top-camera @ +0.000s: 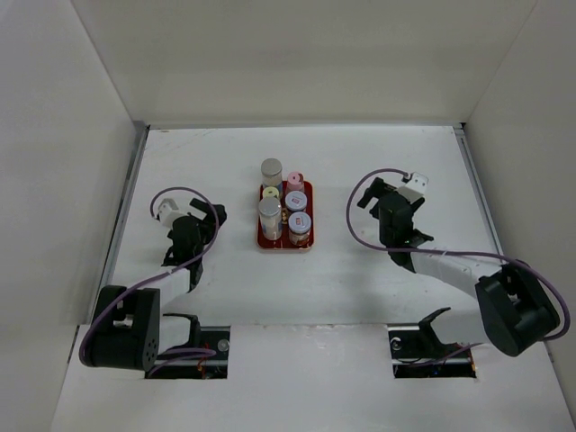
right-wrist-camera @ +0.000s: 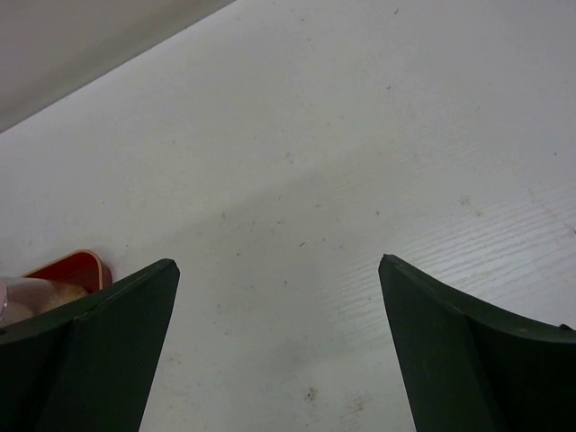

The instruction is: Organize the condiment bottles

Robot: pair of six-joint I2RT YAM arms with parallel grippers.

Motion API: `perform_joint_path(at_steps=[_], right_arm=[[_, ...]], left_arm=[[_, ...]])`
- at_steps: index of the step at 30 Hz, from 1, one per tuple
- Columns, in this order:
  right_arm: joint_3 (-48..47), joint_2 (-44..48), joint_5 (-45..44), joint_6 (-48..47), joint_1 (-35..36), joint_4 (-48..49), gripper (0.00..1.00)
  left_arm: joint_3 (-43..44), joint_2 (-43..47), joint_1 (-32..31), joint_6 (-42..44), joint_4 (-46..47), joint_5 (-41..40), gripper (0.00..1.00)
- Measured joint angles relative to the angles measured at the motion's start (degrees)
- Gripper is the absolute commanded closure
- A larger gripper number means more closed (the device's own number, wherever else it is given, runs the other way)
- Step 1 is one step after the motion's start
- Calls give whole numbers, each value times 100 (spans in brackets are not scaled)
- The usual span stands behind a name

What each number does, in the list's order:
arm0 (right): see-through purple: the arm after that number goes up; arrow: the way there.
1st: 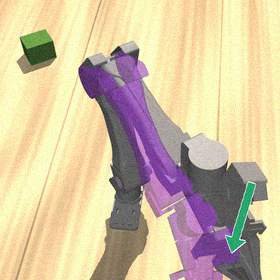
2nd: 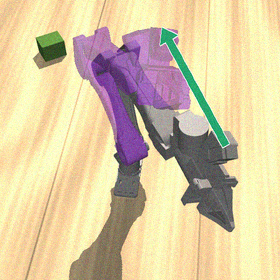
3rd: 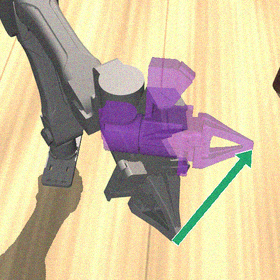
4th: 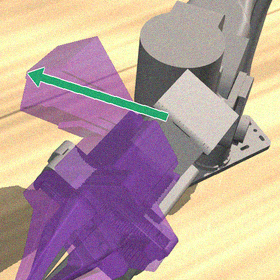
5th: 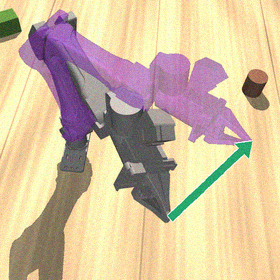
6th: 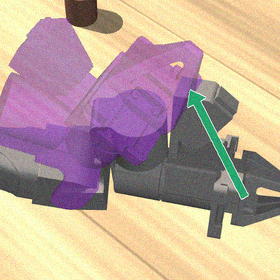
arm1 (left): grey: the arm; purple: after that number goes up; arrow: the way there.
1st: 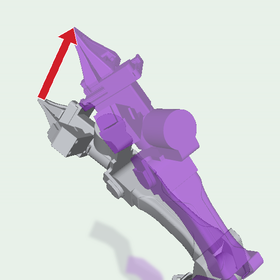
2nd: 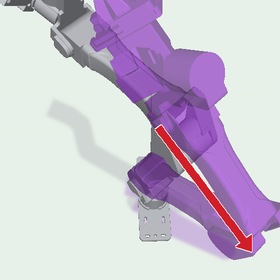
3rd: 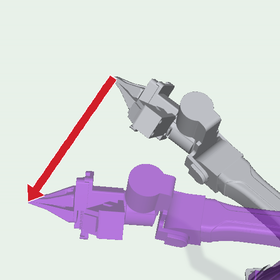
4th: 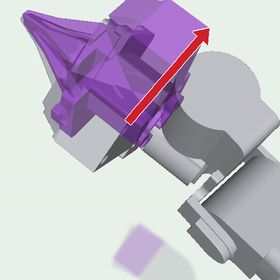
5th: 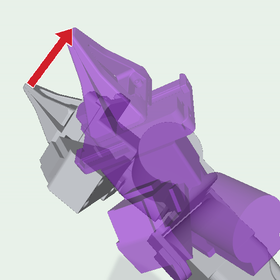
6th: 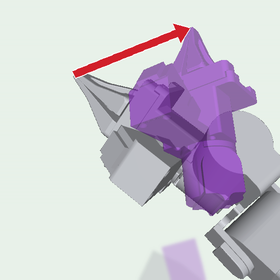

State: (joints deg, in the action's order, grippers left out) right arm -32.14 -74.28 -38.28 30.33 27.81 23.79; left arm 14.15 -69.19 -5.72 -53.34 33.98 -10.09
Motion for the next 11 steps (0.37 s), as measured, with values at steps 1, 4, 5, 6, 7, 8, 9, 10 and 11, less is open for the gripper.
perform_joint_path(at_steps=[1, 4, 5, 6, 7, 8, 9, 10, 11], right_arm=[[-7, -39, 4, 0, 0, 4, 0], [-7, -153, 52, 4, 0, 24, 0], [-7, -184, 66, 7, 0, 22, 0], [-7, -201, 83, 9, 0, 22, 0], [-7, -214, 85, 9, 0, 22, 0], [-7, -216, 101, 9, 0, 22, 0], [-7, -216, 103, 9, 0, 24, 0], [-13, -216, 109, 9, 0, 26, 0], [-17, -216, 118, 9, 0, 26, 0]], left_arm=[[15, -28, 0, 0, -7, 7, 0], [50, -87, 0, -2, -4, 33, 0], [61, -109, 0, -4, 2, 46, 0], [66, -136, 0, -4, 11, 68, 0], [72, -157, 0, -4, 11, 81, 0], [72, -186, 0, -7, 15, 118, 0], [72, -203, 2, -7, 13, 149, 0], [72, -219, 2, -7, 13, 181, 0], [72, -221, 2, -7, 11, 203, 0]])
